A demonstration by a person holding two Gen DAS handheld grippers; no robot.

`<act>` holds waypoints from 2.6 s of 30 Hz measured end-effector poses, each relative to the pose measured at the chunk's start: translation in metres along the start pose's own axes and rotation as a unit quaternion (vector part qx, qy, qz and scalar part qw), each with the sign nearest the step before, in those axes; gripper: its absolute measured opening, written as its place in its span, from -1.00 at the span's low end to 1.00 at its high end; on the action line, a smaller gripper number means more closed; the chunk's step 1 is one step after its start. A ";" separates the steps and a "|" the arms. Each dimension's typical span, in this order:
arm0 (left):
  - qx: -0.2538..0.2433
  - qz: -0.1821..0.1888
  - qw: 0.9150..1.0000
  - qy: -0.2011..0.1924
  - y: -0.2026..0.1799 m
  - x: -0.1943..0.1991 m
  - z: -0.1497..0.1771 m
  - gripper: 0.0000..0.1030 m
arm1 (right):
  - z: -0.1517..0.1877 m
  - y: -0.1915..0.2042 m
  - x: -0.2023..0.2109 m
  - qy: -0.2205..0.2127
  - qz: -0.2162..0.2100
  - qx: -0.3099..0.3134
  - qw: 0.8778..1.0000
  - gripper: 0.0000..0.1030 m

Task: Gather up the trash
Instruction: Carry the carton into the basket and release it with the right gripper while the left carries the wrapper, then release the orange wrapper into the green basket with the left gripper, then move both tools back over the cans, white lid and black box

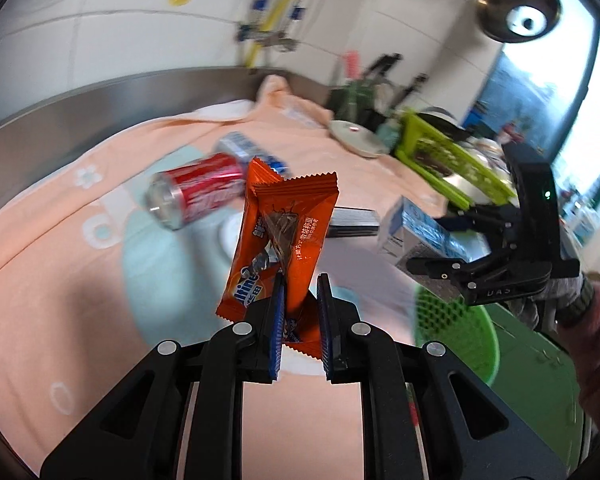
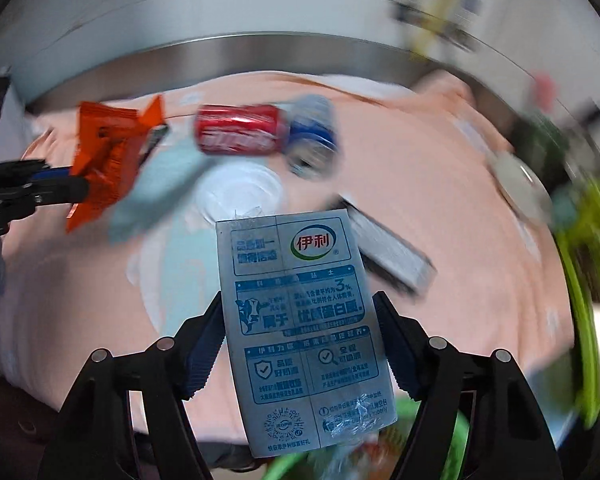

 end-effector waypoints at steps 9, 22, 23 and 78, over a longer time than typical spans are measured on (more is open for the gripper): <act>-0.049 0.072 0.996 0.023 -0.080 -0.017 0.012 -0.72 | 0.133 -0.057 0.028 0.028 0.073 -0.154 0.985 0.34; -0.094 0.109 0.987 0.072 -0.158 -0.059 0.033 -0.72 | 0.228 -0.103 -0.025 0.083 0.099 -0.277 0.952 0.34; -0.097 0.109 0.986 0.076 -0.162 -0.063 0.033 -0.72 | 0.231 -0.107 -0.029 0.085 0.101 -0.283 0.950 0.34; -0.126 0.044 0.982 0.136 -0.189 -0.144 0.050 -0.20 | 0.228 -0.083 0.068 -0.074 0.071 -0.288 0.952 0.51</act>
Point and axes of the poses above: each gripper's, at about its wrist camera, not at the fingertips, and x roughly against the way its jaws point, y to its left, z to its underside, the point moved 7 cm from there along -x, roughly the way its jaws point, and after that the axes turned 3 degrees about y, right-handed, at the moved point
